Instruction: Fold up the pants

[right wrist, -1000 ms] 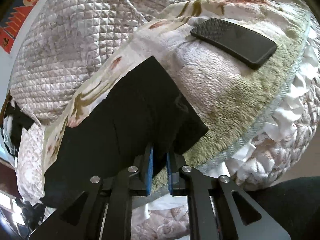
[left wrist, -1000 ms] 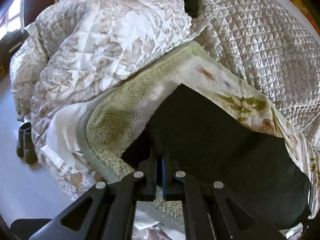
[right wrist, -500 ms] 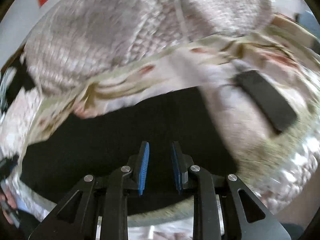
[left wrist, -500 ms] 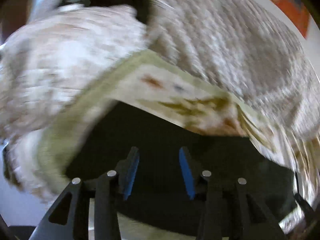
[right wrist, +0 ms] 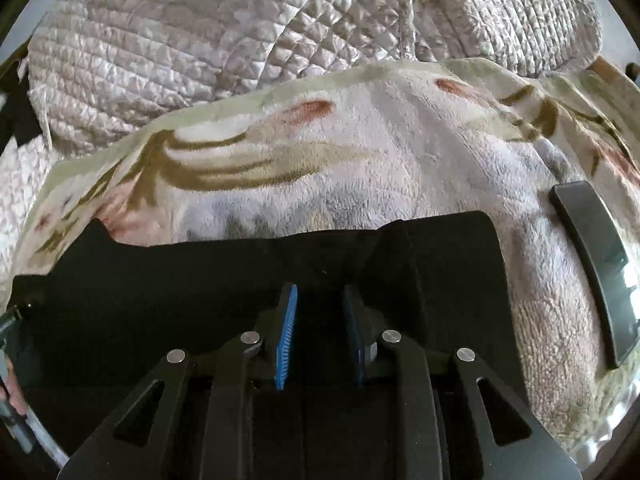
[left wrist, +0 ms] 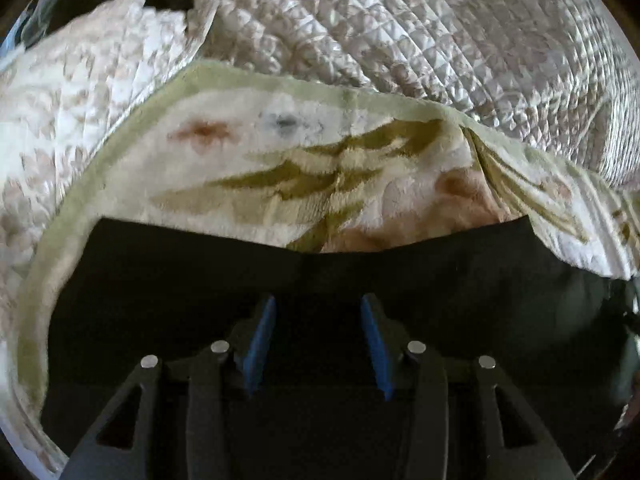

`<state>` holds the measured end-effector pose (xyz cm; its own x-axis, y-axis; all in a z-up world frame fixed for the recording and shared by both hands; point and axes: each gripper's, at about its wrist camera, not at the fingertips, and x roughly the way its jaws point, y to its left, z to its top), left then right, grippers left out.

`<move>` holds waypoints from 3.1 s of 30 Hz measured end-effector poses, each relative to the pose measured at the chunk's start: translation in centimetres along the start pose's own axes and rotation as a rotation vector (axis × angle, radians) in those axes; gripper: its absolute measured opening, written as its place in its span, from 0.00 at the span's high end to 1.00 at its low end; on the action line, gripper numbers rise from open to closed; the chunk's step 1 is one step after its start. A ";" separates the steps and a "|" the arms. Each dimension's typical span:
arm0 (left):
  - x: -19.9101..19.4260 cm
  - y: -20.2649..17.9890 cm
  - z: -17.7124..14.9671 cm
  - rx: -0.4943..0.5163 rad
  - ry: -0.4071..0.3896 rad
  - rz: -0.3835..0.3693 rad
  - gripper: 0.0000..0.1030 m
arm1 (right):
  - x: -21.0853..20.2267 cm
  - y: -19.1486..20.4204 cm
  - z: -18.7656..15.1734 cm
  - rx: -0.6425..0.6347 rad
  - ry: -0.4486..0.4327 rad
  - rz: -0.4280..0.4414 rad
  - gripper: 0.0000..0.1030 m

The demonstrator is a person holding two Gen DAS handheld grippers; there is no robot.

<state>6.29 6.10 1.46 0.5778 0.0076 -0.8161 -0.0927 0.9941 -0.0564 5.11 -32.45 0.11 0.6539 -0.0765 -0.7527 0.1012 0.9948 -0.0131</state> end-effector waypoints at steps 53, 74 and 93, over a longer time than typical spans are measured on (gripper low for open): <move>-3.9 0.4 -4.4 -0.002 -0.100 0.019 0.49 | -3.4 5.2 -5.3 -0.129 -0.167 0.096 0.66; -5.2 13.0 -3.9 -0.295 -0.152 0.241 0.39 | -3.5 7.5 -5.8 -0.191 -0.167 0.201 0.66; -4.2 9.6 -3.0 -0.167 -0.125 0.178 0.92 | -3.3 7.6 -5.8 -0.162 -0.147 0.244 0.66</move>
<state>0.56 15.30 2.58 0.6348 0.2043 -0.7451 -0.3280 0.9444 -0.0205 -0.64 -24.21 -1.28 0.7465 0.1685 -0.6437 -0.1851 0.9818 0.0423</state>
